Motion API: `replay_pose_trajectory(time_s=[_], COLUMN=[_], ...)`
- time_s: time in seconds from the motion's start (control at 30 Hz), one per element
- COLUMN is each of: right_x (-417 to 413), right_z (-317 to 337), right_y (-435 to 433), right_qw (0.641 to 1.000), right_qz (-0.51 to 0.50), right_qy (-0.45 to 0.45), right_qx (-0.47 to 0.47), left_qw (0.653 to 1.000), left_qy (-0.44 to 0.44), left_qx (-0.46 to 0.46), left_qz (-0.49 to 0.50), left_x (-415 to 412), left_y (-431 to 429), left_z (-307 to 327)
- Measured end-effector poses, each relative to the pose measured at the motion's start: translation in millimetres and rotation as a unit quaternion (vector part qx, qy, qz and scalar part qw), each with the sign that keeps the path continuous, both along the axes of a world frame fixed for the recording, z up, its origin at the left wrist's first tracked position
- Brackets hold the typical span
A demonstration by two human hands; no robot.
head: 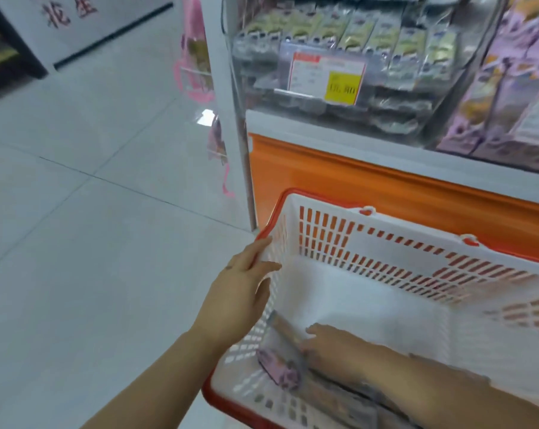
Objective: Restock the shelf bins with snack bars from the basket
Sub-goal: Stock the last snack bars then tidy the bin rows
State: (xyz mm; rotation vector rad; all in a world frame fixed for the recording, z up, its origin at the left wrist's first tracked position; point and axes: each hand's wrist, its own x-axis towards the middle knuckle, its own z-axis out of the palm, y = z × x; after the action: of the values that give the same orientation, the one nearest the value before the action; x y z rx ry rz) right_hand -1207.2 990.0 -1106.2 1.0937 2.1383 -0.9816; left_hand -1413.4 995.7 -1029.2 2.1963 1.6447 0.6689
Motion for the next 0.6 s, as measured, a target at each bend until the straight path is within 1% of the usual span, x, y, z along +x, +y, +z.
replay_pose_trajectory(time_s=[0.07,0.17,0.23,0.3,0.33,0.4,0.47,0.5,0.6], right_x=[-5.7,-8.3,-9.5,-10.6,-9.7,-4.4,6.5,12.1,27.3], right_z=[-16.6,-33.6,-37.2,-31.2,-25.4,-3.6,19.3,33.4,78.9], right_y=[-4.8,-6.7,-4.8,0.6,4.2,13.6,20.8,23.0,27.8], right_qw=[0.999,0.99,0.988,0.993,0.997,0.997,0.978,0.969,0.949], right_qz=[0.036,0.1,0.103,0.08,0.05,-0.057,-0.173,-0.208,-0.263], right_qy=[0.001,-0.064,-0.092,-0.065,-0.035,0.044,0.114,0.134,0.174], right_qx=[0.025,0.071,0.075,0.063,0.05,0.022,-0.011,-0.021,-0.025], left_qw=[1.0,1.0,1.0,1.0,1.0,1.0,1.0,0.999,0.998], left_qy=[-0.014,-0.019,-0.017,-0.012,-0.004,0.011,0.028,0.041,0.061], left_qx=[-0.002,-0.006,-0.007,-0.002,0.001,0.004,0.007,0.009,0.016], left_qz=[-0.001,0.002,0.003,0.006,0.007,0.01,0.009,0.009,0.003], left_x=[-0.2,-0.2,0.5,1.0,1.2,1.9,3.4,4.1,4.5], left_y=[0.9,1.4,1.3,1.5,1.6,1.7,1.6,1.5,0.5], left_z=[-0.7,-1.2,-0.9,-1.2,-1.4,-1.3,0.2,1.5,6.7])
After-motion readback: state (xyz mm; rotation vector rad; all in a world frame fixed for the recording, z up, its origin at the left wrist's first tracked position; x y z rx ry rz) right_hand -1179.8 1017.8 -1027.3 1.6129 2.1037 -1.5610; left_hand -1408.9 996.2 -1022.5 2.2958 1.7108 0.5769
